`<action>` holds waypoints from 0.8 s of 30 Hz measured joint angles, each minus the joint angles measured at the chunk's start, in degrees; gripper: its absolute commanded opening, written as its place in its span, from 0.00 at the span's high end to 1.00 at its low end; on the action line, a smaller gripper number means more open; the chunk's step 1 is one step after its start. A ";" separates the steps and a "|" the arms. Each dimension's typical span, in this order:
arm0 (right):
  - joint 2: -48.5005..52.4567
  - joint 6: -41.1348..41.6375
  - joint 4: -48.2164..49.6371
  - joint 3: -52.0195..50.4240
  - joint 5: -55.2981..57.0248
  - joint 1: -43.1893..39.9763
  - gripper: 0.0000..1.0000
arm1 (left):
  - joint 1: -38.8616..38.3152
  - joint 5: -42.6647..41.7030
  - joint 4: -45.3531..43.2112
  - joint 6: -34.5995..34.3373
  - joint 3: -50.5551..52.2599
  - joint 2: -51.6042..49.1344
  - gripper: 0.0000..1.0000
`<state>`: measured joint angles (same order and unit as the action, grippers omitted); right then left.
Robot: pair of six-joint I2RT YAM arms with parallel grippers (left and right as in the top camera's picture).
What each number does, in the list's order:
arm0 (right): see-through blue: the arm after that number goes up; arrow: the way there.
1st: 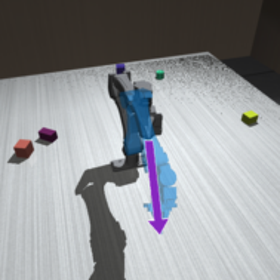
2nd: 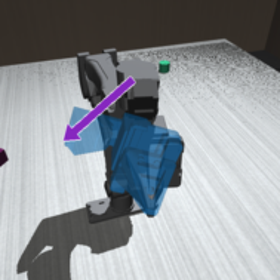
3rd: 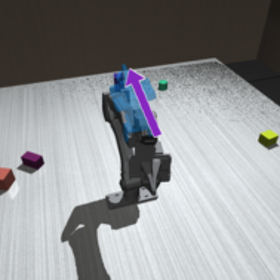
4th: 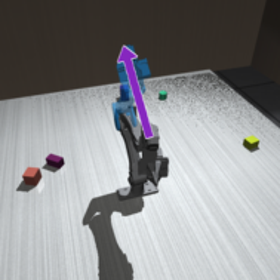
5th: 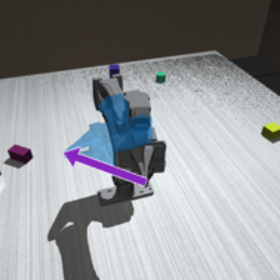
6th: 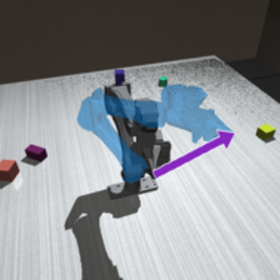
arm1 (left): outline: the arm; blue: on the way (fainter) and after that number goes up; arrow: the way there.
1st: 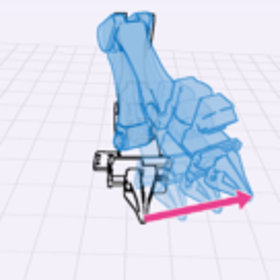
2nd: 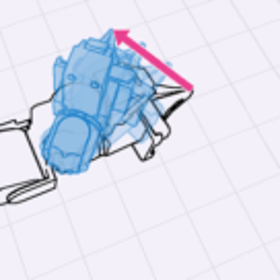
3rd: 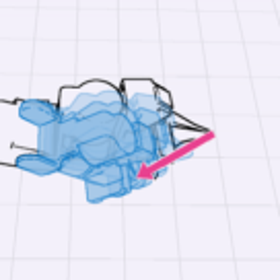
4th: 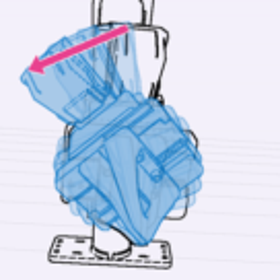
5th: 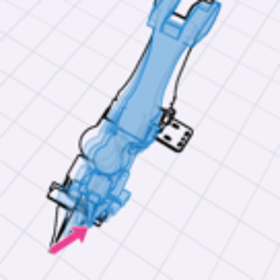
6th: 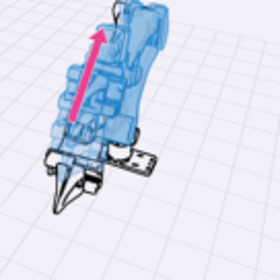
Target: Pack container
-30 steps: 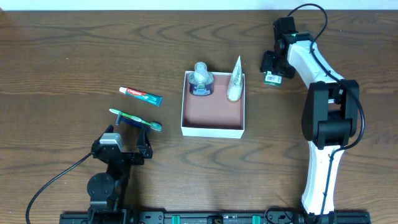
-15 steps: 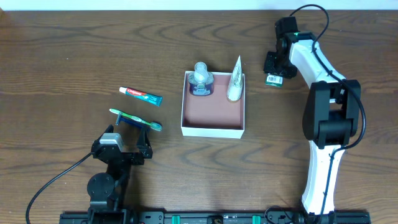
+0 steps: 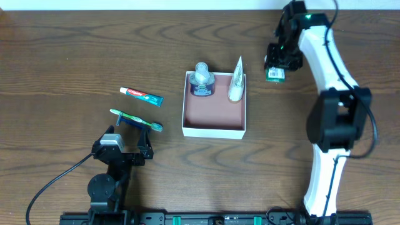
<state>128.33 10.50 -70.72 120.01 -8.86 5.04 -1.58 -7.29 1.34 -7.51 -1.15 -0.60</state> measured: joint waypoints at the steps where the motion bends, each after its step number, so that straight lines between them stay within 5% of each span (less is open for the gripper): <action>1: -2.38 -0.52 -0.20 0.15 -0.94 0.04 0.69 | 0.00 0.00 0.00 0.00 0.00 0.00 0.02; 11: -19.17 -5.66 -0.70 1.40 -8.79 5.35 0.69 | 0.00 0.00 0.00 -0.02 0.00 0.00 0.02; 24: -22.51 -10.56 -0.96 0.94 -6.80 25.05 0.68 | 0.00 0.00 0.00 0.00 0.00 0.00 0.02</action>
<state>105.82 -0.05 -71.68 120.95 -15.66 30.09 -1.58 -7.29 1.34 -7.51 -1.15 -0.60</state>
